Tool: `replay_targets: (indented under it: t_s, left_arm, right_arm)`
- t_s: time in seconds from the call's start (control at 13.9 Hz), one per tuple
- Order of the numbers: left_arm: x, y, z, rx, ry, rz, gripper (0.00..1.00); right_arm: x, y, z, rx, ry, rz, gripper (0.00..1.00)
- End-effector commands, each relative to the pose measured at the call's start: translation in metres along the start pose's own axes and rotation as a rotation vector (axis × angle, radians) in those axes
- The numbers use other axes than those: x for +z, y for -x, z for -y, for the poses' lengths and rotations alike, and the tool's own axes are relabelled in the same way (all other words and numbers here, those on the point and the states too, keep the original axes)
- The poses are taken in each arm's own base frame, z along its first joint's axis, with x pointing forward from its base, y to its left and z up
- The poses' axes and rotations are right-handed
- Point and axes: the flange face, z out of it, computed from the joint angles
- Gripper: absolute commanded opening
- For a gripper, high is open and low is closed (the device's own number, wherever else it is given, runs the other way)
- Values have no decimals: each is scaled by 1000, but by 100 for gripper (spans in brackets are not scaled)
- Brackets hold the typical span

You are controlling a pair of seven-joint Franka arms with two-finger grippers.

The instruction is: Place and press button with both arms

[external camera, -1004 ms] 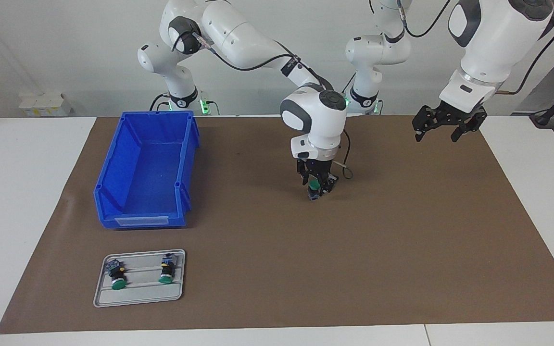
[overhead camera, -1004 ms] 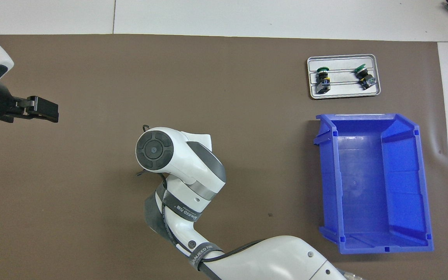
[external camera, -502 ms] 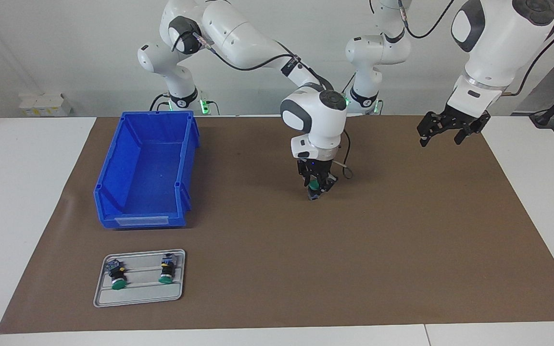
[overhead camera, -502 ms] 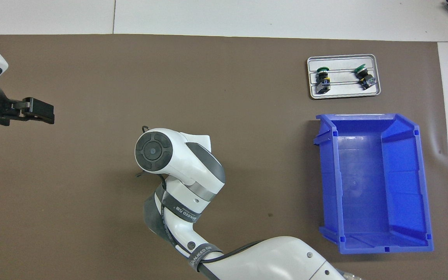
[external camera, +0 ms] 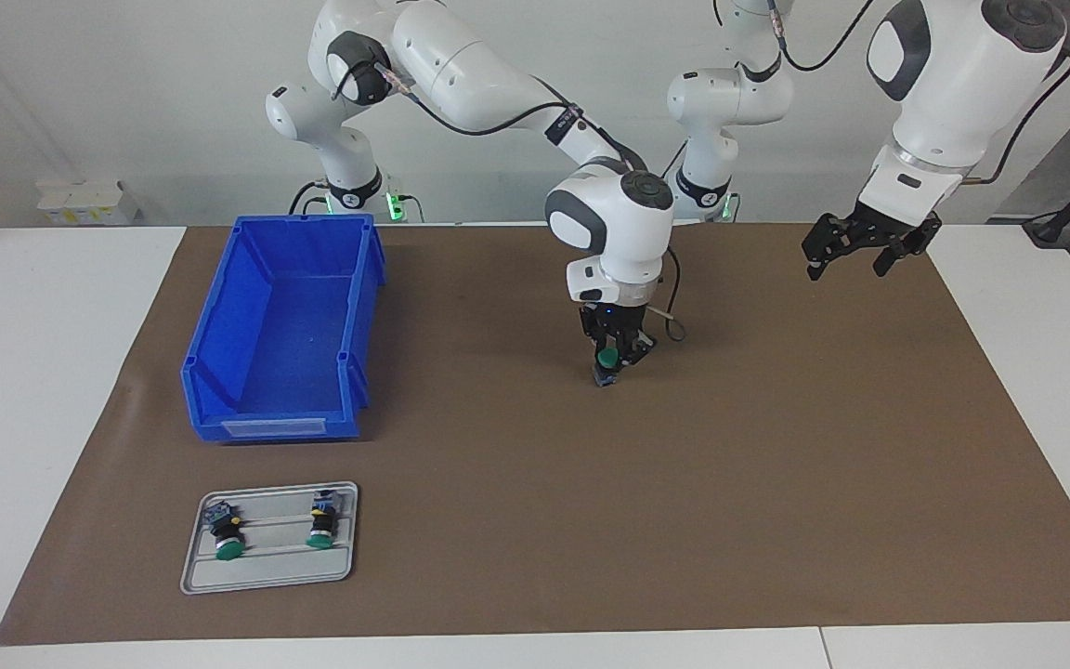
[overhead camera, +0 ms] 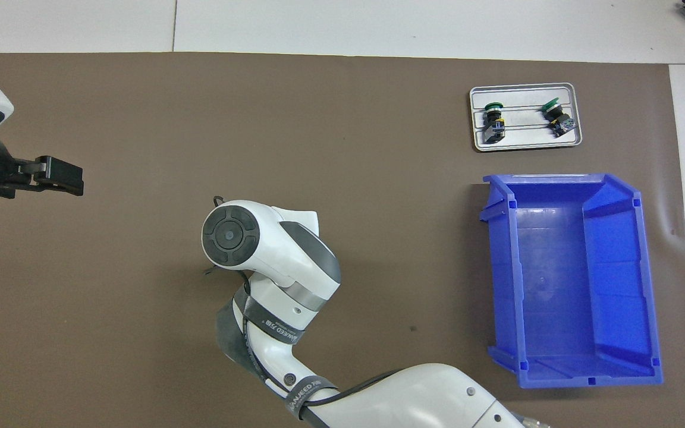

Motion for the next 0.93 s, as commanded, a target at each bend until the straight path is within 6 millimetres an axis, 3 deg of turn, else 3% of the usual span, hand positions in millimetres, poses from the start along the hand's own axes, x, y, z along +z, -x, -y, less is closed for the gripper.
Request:
replay_targets:
  t_s: [0.0, 0.29, 0.65, 0.86]
  left_arm:
    - [1, 10, 5, -10, -17, 2, 100]
    - [0, 10, 5, -12, -16, -2, 100]
    - [0, 10, 5, -12, -16, -2, 100]
    - [0, 10, 5, -12, -16, -2, 100]
  right_arm:
    - [-9, -12, -3, 31, -1, -21, 0]
    - [-64, -37, -17, -19, -52, -24, 0]
    - [-114, -85, -86, -265, -34, -31, 0]
    - [-127, -124, -125, -348, -21, -9, 0]
